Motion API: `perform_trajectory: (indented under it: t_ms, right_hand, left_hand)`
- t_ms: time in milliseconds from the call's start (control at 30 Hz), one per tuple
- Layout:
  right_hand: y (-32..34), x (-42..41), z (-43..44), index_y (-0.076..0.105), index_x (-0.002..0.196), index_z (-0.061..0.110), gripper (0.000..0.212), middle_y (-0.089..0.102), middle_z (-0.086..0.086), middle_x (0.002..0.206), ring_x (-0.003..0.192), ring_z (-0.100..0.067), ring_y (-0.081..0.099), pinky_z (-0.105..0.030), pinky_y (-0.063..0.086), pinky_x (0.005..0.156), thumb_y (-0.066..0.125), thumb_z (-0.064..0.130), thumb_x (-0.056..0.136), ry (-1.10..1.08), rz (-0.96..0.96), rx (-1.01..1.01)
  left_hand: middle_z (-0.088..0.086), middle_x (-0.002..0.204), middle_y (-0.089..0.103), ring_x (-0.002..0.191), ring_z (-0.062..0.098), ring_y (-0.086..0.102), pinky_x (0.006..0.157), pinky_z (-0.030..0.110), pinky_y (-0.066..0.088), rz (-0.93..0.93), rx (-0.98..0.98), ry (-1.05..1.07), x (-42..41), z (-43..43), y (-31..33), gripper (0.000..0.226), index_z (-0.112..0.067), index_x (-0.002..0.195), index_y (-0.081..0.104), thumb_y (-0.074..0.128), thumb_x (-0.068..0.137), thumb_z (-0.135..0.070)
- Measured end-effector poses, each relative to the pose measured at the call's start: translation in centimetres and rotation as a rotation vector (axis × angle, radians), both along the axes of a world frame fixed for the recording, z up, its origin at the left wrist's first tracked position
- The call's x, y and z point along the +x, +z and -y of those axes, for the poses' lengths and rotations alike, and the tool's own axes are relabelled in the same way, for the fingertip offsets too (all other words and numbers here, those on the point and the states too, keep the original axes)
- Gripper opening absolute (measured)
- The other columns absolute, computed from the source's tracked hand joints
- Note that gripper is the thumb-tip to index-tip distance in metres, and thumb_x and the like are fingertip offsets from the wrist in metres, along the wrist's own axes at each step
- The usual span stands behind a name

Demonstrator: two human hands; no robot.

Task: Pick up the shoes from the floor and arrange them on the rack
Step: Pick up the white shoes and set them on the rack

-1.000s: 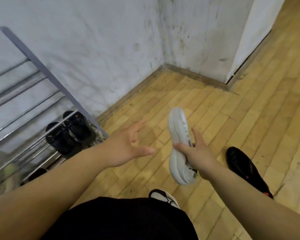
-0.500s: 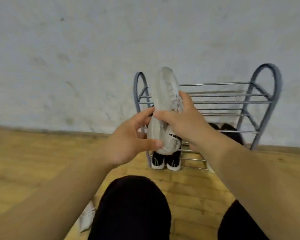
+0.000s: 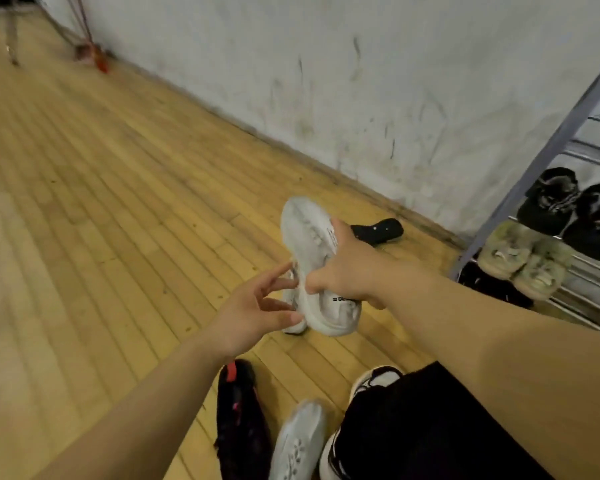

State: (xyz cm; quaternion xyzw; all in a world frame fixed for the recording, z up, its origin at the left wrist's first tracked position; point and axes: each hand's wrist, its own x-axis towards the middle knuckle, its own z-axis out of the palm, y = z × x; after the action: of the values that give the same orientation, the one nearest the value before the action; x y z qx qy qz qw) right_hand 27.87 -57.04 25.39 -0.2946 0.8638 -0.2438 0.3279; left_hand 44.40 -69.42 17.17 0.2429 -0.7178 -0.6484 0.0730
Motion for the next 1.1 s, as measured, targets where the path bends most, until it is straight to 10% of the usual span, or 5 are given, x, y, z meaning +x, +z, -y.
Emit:
perform_trajectory:
  t_ms: [167,300,400,767,1100]
  right_hand:
    - [-6.3,-0.2,-1.1,-0.012,0.162,0.043,0.129,0.035,-0.009,0.157,0.113,-0.026,0.057,-0.043,0.058,0.090,0.077,0.032,0.069,-0.050,0.056,0.215]
    - [-8.8,-0.5,-1.7,-0.015,0.161,0.042,0.130,0.039,-0.010,0.152,0.099,-0.022,0.063,-0.032,0.055,0.066,0.078,0.026,0.071,-0.019,0.106,0.300]
    - [-10.2,-1.0,-2.2,-0.016,0.162,0.040,0.131,0.038,-0.008,0.155,0.101,-0.021,0.059,-0.036,0.059,0.081,0.079,0.023,0.074,-0.028,0.144,0.328]
    - [-11.5,-2.4,-1.9,0.009,0.162,0.044,0.123,0.049,0.000,0.139,0.113,-0.024,0.056,-0.039,0.056,0.089,0.085,0.024,0.068,-0.087,0.249,0.297]
    - [-10.6,-2.1,-2.3,0.024,0.163,0.038,0.105,0.043,-0.004,0.151,0.104,-0.016,0.052,-0.026,0.045,0.070,0.083,0.019,0.077,-0.098,0.323,0.199]
  left_hand:
    - [-0.003,0.134,0.058,0.110,0.016,0.065,0.093,0.036,0.057,0.467,-0.034,0.093,2.0,-0.9,-13.0,0.088,-0.035,0.152,0.043,0.090,0.077,-0.039]
    - [0.007,0.159,0.043,0.142,0.025,0.047,0.108,0.034,0.046,0.685,-0.039,-0.093,4.0,-4.8,-22.3,0.106,-0.030,0.162,0.026,0.089,0.077,-0.039]
    - [0.005,0.157,0.045,0.138,0.026,0.049,0.107,0.035,0.048,0.791,-0.170,-0.246,4.5,-6.1,-26.0,0.103,-0.034,0.163,0.021,0.082,0.081,-0.045]
    - [0.007,0.148,0.031,0.118,0.031,0.052,0.098,0.038,0.052,0.795,-0.306,-0.588,4.0,-6.9,-27.2,0.088,-0.059,0.157,0.004,0.064,0.098,-0.032]
    - [-0.002,0.146,0.045,0.121,0.019,0.056,0.085,0.013,0.049,0.641,-0.117,-0.370,4.6,-7.9,-24.5,0.076,-0.046,0.151,0.044,0.050,0.096,0.007]
